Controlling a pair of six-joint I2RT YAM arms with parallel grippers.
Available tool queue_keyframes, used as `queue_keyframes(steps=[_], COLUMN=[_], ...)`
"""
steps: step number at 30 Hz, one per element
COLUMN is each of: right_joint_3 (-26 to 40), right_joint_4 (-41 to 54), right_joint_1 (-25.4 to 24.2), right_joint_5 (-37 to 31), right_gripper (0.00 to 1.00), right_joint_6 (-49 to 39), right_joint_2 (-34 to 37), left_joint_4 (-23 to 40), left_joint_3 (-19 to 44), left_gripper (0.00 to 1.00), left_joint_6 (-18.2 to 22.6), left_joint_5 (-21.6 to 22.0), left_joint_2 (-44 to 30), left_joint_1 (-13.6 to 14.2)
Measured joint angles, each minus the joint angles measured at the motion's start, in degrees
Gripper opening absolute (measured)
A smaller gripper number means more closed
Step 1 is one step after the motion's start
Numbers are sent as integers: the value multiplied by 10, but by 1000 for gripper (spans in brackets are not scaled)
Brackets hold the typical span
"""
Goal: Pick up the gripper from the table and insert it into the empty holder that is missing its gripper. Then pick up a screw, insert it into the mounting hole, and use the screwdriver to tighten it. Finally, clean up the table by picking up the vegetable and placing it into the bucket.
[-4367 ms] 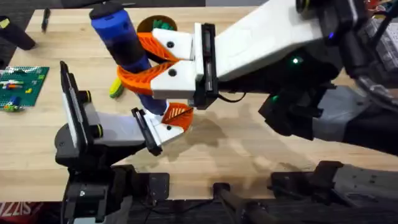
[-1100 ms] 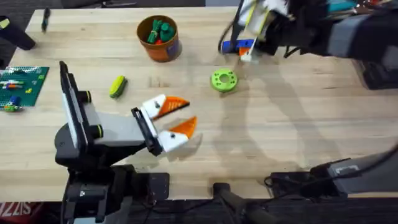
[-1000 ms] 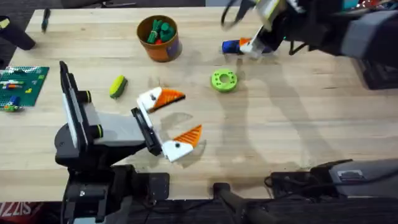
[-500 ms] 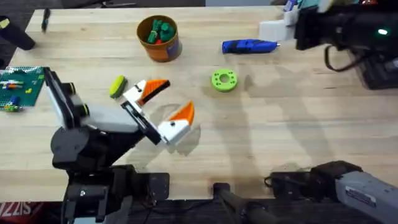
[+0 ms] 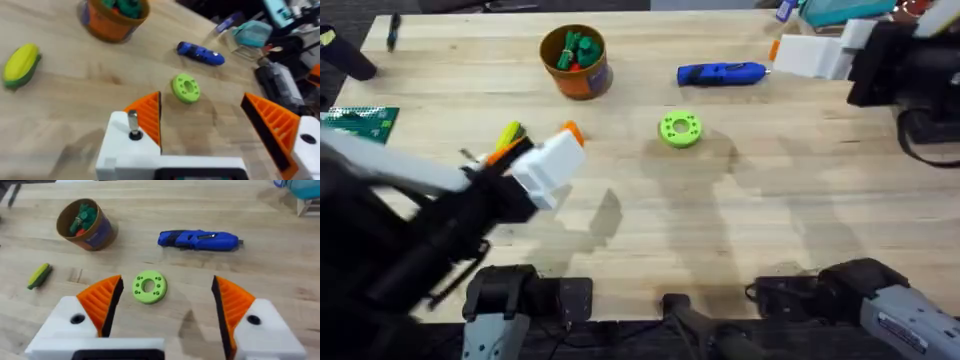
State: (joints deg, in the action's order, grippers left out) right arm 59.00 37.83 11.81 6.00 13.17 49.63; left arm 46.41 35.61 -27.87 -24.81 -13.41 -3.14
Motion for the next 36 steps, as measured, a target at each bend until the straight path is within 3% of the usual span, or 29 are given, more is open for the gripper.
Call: queue_keyframes(steps=[5,10,16,21,23,29,34,36], right_joint_3=[1,8,14,16,23,61,68,68], right_joint_4=[38,67,99,130,147,171,156,150], right_joint_1=[0,0,0,0,0,0,0,0], right_joint_5=[0,0,0,0,0,0,0,0], right_gripper=[994,993,993,994,994,993,992,993], right_joint_6=[17,21,23,23,23,23,23,23], right_joint_2=[-1,-1,-1,-1,-1,-1,-2,-1], left_joint_4=[152,200,190,224,223,207,132,94], left_joint_3=[151,253,274,274,274,290,309,311], left_gripper=[985,985,986,987,986,986,986,985], left_joint_6=[17,1,-49,-69,-46,84,149,192], left_joint_5=[47,51,46,137,175,250,339,378], left_joint_2=[-172,-354,-502,-612,-646,-703,-710,-710], left_joint_1=[0,0,0,0,0,0,0,0])
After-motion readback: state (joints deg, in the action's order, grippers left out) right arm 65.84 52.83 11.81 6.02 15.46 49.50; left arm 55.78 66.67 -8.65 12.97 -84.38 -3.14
